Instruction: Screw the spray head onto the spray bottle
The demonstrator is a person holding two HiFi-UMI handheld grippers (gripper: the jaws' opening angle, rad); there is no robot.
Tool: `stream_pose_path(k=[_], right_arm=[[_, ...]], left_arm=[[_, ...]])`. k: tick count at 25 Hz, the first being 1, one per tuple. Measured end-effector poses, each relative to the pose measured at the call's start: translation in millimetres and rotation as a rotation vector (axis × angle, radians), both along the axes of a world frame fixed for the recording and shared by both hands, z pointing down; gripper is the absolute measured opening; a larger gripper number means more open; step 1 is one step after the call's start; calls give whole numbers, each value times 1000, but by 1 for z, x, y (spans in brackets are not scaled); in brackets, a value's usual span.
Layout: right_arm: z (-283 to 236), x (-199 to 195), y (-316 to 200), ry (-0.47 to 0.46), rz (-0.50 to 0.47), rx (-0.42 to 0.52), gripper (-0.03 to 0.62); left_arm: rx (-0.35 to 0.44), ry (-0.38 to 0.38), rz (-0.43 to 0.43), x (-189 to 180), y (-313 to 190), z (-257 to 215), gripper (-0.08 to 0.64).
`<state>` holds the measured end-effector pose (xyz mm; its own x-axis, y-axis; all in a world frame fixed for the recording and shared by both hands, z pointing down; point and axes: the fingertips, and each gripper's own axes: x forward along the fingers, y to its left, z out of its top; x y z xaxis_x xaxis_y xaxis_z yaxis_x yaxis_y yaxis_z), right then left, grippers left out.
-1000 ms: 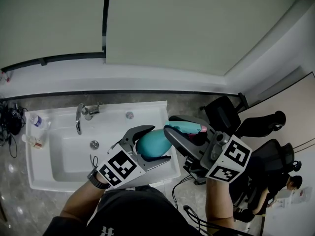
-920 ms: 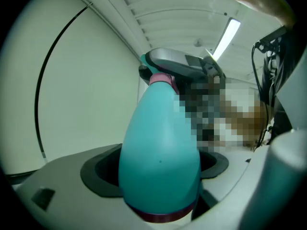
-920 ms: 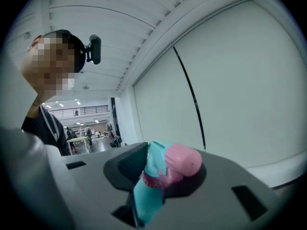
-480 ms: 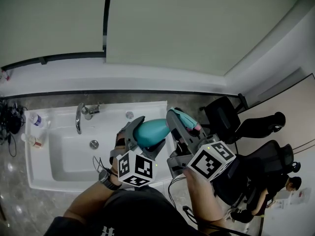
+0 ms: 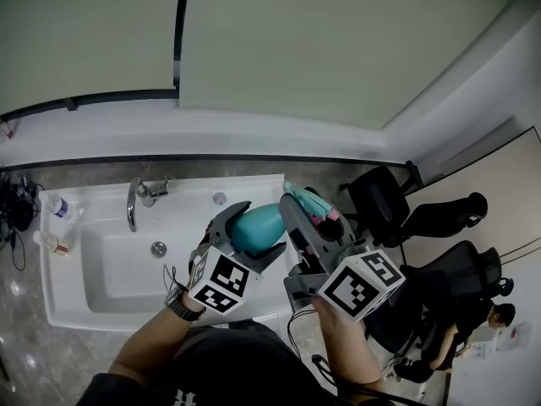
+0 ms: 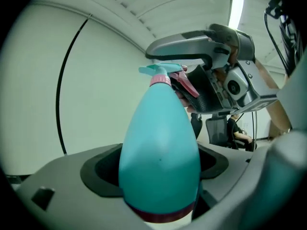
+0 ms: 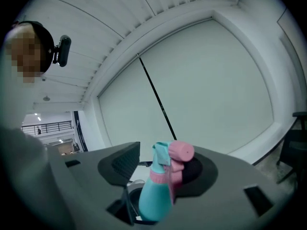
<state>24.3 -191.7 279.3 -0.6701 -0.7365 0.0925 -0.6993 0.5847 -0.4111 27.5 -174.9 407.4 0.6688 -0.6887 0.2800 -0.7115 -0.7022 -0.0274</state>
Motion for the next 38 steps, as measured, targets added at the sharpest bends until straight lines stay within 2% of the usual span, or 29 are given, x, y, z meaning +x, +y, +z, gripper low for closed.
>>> stream_pose_path(k=[3, 5, 7, 10, 15, 17, 20, 22, 25, 30, 31, 33, 38], right_arm=[[-17, 0, 17, -4, -65, 39, 217], [-34, 4, 37, -22, -166, 91, 222], [-57, 14, 62, -41, -310, 172, 222], [-86, 37, 92, -56, -546, 328, 222], [-98, 62, 100, -178, -925, 499, 222], [-103, 48, 103, -197, -1045, 539, 222], [-106, 10, 130, -164, -1266, 579, 226], [-104, -7, 150, -153, -1396, 589, 278], [-106, -17, 165, -192, -1489, 576, 287], [-102, -24, 172, -219, -1556, 560, 287], [-102, -24, 174, -218, -1574, 551, 311], [-99, -24, 180, -204, -1614, 534, 350], [-94, -25, 196, -183, -1692, 540, 351]], left_arm=[[-20, 120, 87, 3, 6, -15, 428], [-38, 203, 177, 5, 15, -23, 428], [-46, 261, 276, 4, 26, -33, 428], [-37, 308, 442, 2, 49, -51, 428], [-71, 432, 784, 6, 101, -88, 428], [-101, 476, 918, 10, 122, -98, 428], [-138, 519, 1065, 18, 146, -107, 428], [-152, 547, 1144, 21, 161, -111, 428], [-164, 587, 1225, 21, 177, -115, 428], [-196, 609, 1306, 14, 191, -113, 428], [-204, 606, 1321, 16, 194, -113, 428], [-221, 593, 1348, 22, 199, -112, 428], [-251, 593, 1373, 32, 202, -110, 428]])
